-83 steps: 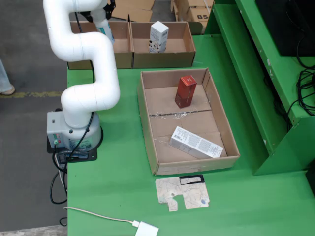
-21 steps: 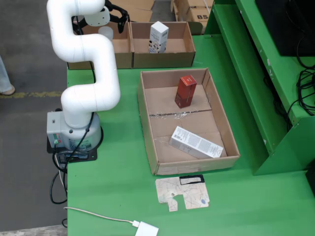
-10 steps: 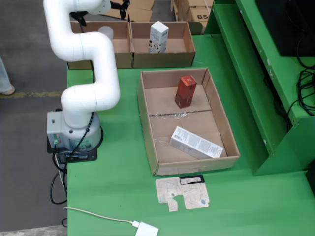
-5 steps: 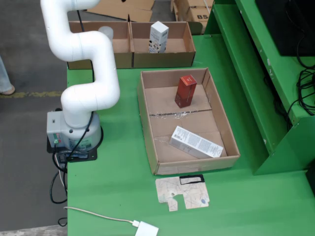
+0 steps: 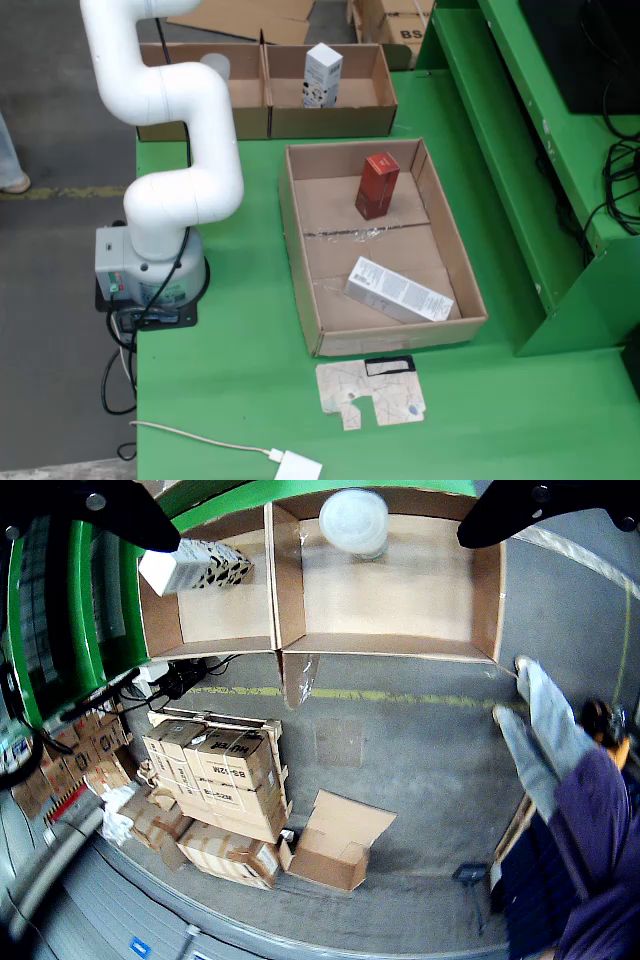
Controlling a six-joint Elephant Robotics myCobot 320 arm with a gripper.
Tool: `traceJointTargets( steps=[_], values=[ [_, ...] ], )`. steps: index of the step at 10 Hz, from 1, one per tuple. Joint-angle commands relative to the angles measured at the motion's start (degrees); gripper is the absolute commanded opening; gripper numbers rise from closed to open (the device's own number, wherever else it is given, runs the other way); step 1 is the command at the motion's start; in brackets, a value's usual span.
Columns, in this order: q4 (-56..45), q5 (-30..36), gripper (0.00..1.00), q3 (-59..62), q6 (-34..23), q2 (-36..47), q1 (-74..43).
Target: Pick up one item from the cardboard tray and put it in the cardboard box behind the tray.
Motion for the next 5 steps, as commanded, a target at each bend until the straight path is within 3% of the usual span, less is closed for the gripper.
traceJointTargets(
  steps=[1,3,4,5],
  values=[
    [-33.24,3.39,1.00,1.31,13.93,16.33,0.96],
    [-43.33,5.06,1.00,1.31,16.39,21.32,-0.51],
    [-43.33,5.06,1.00,1.31,16.39,21.32,-0.51],
    [-41.38,5.76,1.00,-17.31,18.89,35.68,-1.31]
  ],
)
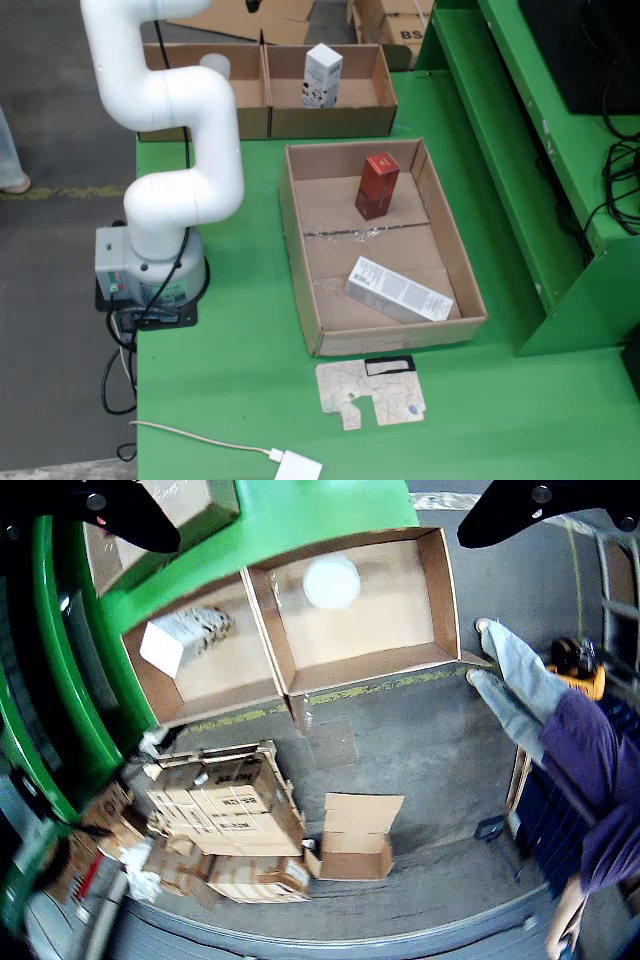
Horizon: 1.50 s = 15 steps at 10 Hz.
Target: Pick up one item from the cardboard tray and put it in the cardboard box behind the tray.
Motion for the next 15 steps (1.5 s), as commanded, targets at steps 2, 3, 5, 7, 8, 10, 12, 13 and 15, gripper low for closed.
traceJointTargets(
  steps=[2,3,5,7,8,10,12,13,15],
  values=[
    [-26.65,0.58,1.00,-29.91,8.42,32.66,-0.65],
    [-26.37,0.63,1.00,-34.45,9.46,36.86,-0.57],
    [-27.36,0.78,1.00,-39.51,11.27,42.84,-0.24],
    [-29.84,0.77,1.00,-40.54,12.65,46.67,-0.18],
    [-31.82,0.67,1.00,-39.66,13.35,47.69,0.11],
    [-33.08,0.79,1.00,-40.87,14.27,50.47,0.43],
    [-36.38,0.91,1.00,-39.77,16.42,52.25,1.47],
    [-42.11,0.81,1.00,-34.12,19.60,51.84,3.11],
    [-51.23,0.91,1.00,-27.31,26.40,52.84,7.39]
  ],
)
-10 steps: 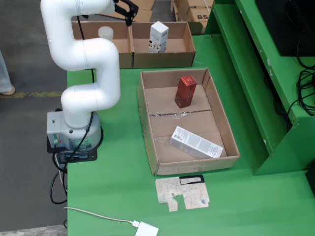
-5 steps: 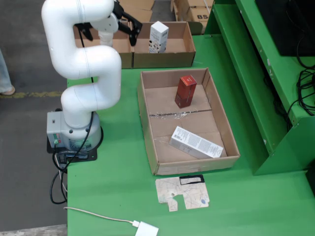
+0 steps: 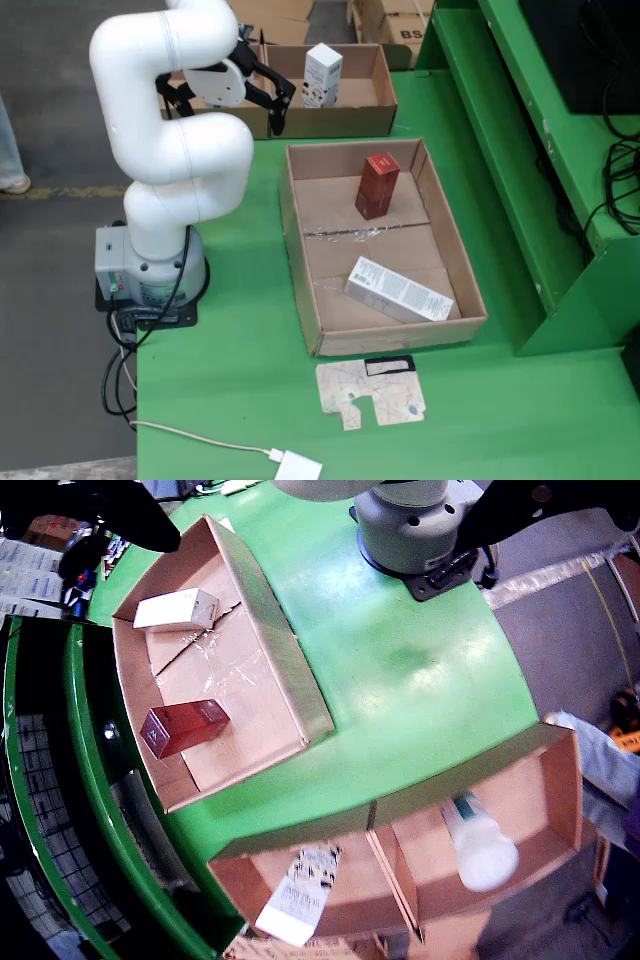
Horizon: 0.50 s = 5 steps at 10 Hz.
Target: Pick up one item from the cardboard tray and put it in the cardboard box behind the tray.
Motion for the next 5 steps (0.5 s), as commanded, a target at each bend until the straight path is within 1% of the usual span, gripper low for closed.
traceJointTargets(
  steps=[1,2,3,4,5],
  values=[
    [-27.11,-0.45,1.00,24.43,15.90,7.67,11.58],
    [-33.99,4.00,1.00,36.12,17.63,4.48,12.24],
    [-34.02,7.02,1.00,36.12,17.10,5.38,10.98],
    [-34.02,7.02,1.00,36.12,17.10,5.38,10.98],
    [-34.50,12.46,1.00,36.13,15.11,6.76,7.62]
  ],
)
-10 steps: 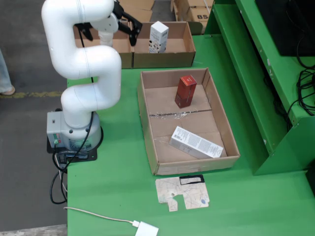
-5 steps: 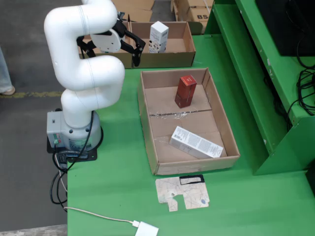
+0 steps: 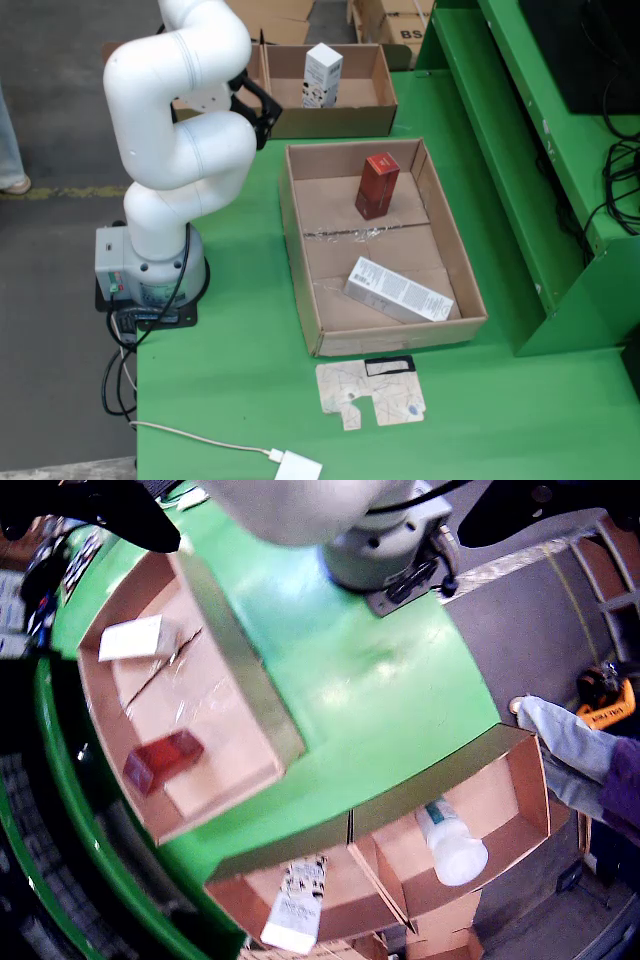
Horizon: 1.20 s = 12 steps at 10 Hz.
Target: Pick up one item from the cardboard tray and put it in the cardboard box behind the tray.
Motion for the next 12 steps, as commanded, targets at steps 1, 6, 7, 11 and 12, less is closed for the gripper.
traceJointTargets(
  steps=[1,6,7,11,12],
  values=[
    [-20.88,9.28,1.00,22.66,-0.64,2.32,-5.01],
    [-11.63,-0.31,1.00,4.50,-6.86,11.93,-14.16],
    [-11.63,-0.31,1.00,4.50,-6.86,11.93,-14.16],
    [-11.63,-0.31,1.00,4.50,-6.86,11.93,-14.16],
    [-11.63,-0.31,1.00,4.51,-6.86,11.93,-14.16]
  ],
)
